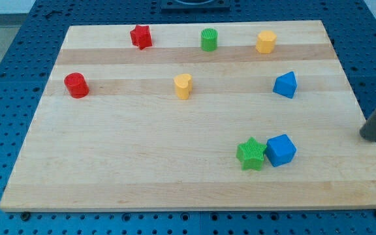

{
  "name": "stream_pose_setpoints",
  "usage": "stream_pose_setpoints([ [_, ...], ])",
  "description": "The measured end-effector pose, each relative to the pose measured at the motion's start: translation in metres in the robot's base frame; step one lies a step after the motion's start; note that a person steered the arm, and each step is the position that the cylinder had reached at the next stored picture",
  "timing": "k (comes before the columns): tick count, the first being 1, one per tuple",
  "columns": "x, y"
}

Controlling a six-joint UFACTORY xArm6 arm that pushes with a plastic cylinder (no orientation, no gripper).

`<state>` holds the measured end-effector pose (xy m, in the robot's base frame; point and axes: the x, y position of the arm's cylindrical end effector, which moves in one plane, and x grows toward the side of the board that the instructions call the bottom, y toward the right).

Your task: Move blue triangle towards center

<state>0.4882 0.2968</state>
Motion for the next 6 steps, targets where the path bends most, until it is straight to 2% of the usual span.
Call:
stream_pose_setpoints([
  [1, -0.056, 0.003],
  [2, -0.092, -0.015],
  [4, -0.111, -0.097],
  [5, -0.074, -0.1],
  [6, -0.052, -0.135],
])
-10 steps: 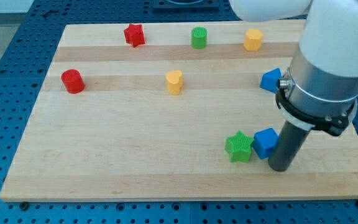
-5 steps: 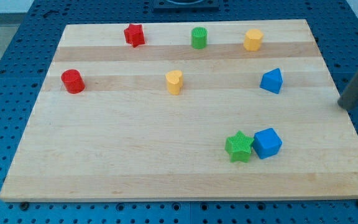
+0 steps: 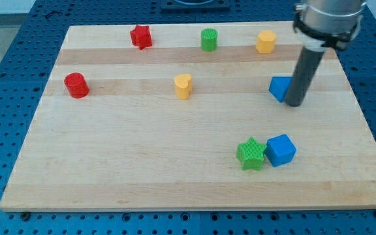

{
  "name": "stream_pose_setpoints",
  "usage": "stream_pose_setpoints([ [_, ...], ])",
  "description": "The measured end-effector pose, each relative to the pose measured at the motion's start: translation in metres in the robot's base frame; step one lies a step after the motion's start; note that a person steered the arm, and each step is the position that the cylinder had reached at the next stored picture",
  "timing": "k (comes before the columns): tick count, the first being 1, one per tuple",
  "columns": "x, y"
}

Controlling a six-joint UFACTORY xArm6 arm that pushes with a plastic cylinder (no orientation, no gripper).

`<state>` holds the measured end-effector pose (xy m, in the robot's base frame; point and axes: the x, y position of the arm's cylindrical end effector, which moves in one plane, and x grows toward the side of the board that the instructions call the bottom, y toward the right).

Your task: Move blue triangle towards center

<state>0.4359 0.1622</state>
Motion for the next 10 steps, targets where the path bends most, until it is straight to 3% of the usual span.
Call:
stream_pose_setpoints([
  [1, -0.001, 0.045],
  [3, -0.06, 0.051],
  [4, -0.031, 0.018],
  [6, -0.036, -0.002],
  [7, 0.019, -0.036],
  [8, 0.016, -0.032],
  [9, -0.005, 0.023],
  [10, -0.021, 0.039],
])
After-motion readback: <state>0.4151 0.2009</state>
